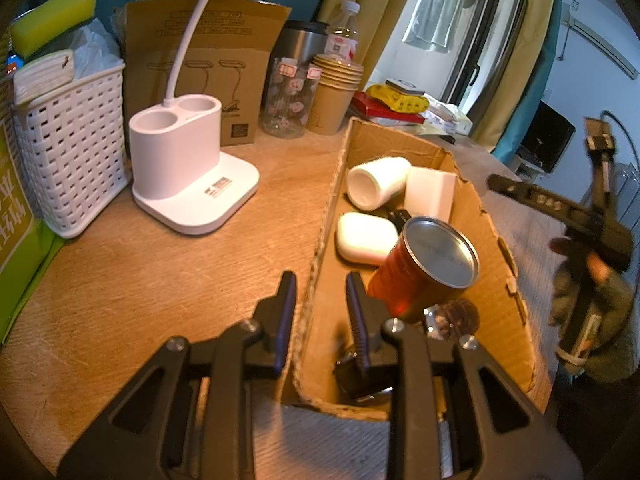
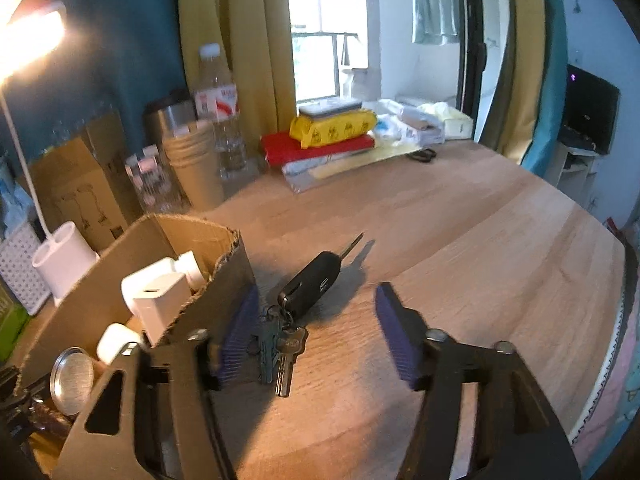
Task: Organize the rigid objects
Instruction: 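Move the right tool to the black car key and grasp it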
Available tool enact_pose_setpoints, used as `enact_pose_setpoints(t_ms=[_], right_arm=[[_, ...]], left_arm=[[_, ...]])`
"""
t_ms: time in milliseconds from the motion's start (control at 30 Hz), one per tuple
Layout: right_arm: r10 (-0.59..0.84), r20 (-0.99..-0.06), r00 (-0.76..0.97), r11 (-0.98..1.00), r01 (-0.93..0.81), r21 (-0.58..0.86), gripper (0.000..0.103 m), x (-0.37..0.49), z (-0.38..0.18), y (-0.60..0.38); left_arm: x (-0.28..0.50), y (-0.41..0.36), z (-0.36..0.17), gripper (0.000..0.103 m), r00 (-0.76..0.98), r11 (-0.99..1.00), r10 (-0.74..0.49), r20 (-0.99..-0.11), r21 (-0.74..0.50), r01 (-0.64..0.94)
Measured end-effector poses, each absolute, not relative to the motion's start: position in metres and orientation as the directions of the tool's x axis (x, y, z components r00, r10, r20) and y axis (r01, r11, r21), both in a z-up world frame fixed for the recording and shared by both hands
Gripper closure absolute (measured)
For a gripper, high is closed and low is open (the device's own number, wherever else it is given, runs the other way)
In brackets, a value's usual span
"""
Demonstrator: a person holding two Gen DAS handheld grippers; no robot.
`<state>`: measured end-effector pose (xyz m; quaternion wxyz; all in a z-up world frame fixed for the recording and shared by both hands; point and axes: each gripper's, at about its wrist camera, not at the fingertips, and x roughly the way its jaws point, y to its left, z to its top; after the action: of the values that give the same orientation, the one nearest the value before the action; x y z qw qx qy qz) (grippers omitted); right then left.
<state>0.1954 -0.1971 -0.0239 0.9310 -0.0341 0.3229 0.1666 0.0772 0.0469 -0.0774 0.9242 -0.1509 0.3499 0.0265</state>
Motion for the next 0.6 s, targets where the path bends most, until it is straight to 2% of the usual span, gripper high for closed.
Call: enact_pose_setpoints(t_ms=[233,600], right_arm=[[0.284,-0.668,0.688,0.935,-0.352,0.036,0.037,0.225,-0.046,-0.181],[0.25,-0.704,0.665,0.943,-0.333,0.021,0.037,0.258,-0.056,-0.174]], left_arm=[[0.077,0.047,-0.077,0.076,0.754,0.953,-0.056,-0.655,-0.26,-0.155],[0.077,0.047,-0.078,0.076,0.754,0.953,-0.056,-0.655,-0.26,-0.154]])
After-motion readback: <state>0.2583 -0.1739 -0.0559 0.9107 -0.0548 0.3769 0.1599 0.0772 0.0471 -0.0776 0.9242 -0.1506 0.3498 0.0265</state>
